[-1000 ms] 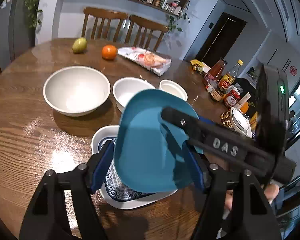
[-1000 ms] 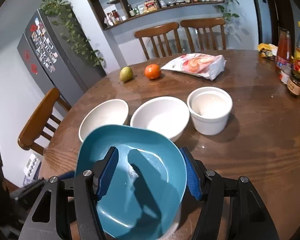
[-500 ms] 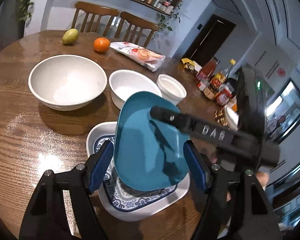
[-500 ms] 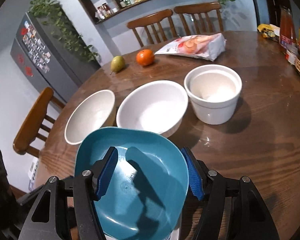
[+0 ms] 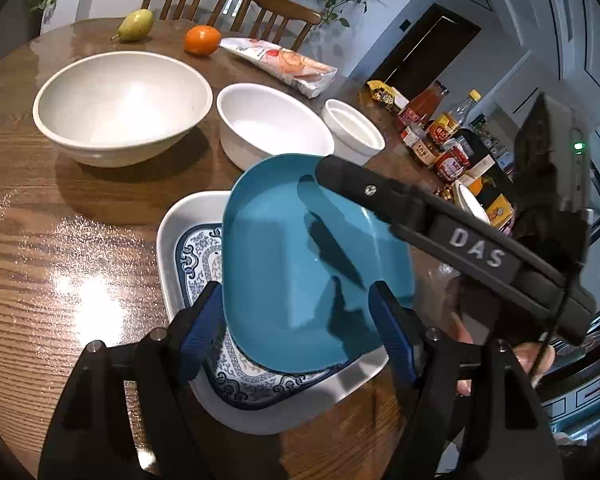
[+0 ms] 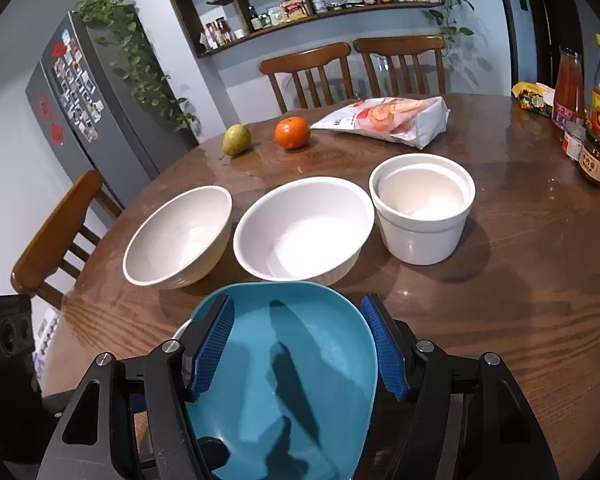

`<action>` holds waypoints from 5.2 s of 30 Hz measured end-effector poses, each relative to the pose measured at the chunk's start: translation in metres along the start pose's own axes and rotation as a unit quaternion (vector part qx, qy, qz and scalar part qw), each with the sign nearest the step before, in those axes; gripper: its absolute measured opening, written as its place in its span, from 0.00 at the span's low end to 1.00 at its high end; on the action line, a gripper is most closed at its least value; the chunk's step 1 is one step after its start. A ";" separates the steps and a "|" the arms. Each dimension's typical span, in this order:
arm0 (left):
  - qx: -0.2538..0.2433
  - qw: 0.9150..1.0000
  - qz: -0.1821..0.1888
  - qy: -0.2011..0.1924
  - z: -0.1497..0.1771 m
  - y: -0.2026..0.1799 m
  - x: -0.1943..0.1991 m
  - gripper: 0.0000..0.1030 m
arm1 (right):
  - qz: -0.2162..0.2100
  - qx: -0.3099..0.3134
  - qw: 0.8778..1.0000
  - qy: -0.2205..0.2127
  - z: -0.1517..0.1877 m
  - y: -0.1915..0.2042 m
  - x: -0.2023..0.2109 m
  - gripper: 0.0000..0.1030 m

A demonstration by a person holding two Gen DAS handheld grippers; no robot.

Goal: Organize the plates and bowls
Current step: 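Lower the teal dish onto the patterned plate with the right gripper, then open the right gripper to release the teal dish on the plate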

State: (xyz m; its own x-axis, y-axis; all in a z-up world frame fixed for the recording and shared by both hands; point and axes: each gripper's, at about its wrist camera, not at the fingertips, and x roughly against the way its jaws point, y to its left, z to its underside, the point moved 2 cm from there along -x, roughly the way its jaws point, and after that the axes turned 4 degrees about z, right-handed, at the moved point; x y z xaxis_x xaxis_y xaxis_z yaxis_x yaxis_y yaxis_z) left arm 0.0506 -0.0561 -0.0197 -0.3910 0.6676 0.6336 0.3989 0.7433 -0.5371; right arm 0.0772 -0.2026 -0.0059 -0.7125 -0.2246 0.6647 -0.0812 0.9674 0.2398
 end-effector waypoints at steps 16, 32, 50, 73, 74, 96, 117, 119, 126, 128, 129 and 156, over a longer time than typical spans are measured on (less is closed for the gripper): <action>-0.024 1.000 0.004 -0.017 0.004 -0.007 0.011 0.72 | 0.003 -0.008 1.000 0.022 0.005 -0.003 -0.008 0.65; -0.022 1.000 -0.001 -0.002 0.005 -0.006 0.007 0.73 | 0.016 -0.011 0.999 0.041 0.007 -0.005 -0.013 0.65; -0.017 1.000 -0.012 0.006 0.006 -0.002 0.004 0.75 | 0.030 -0.006 0.998 0.052 0.009 -0.004 -0.016 0.65; -0.014 1.000 -0.005 -0.021 0.003 -0.004 0.020 0.80 | 0.009 0.006 0.998 0.056 0.013 0.007 -0.021 0.69; -0.017 1.000 -0.005 -0.022 0.004 -0.005 0.021 0.80 | 0.009 0.007 0.998 0.057 0.013 0.006 -0.021 0.69; -0.003 0.999 -0.004 -0.040 0.001 0.004 0.026 0.79 | 0.010 -0.009 0.998 0.056 0.012 0.000 -0.021 0.69; 0.023 0.999 0.001 -0.042 -0.004 0.019 0.028 0.79 | 0.003 -0.023 0.998 0.058 0.012 -0.004 -0.021 0.69; 0.015 0.999 -0.001 -0.047 -0.003 0.017 0.030 0.79 | 0.003 -0.021 0.998 0.053 0.011 -0.003 -0.019 0.69; 0.028 0.998 0.013 -0.050 -0.005 0.021 0.034 0.79 | 0.008 -0.023 0.999 0.044 0.010 -0.005 -0.017 0.69; 0.028 0.998 0.012 -0.050 -0.005 0.021 0.035 0.79 | 0.005 -0.023 0.999 0.045 0.010 -0.004 -0.017 0.69; 0.028 0.998 0.012 -0.047 -0.005 0.020 0.033 0.79 | 0.008 -0.023 0.999 0.044 0.010 -0.005 -0.017 0.69; 0.012 0.999 -0.012 -0.041 0.000 0.020 0.027 0.79 | 0.011 -0.043 0.999 0.007 0.005 -0.010 -0.001 0.69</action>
State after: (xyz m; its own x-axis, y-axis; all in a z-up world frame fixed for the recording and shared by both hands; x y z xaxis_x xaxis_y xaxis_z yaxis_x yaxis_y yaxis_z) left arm 0.0484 -0.0230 -0.0133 -0.4678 0.6494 0.5996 0.3679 0.7599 -0.5360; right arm 0.0751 -0.2115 -0.0127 -0.7037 -0.2064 0.6799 -0.0058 0.9585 0.2850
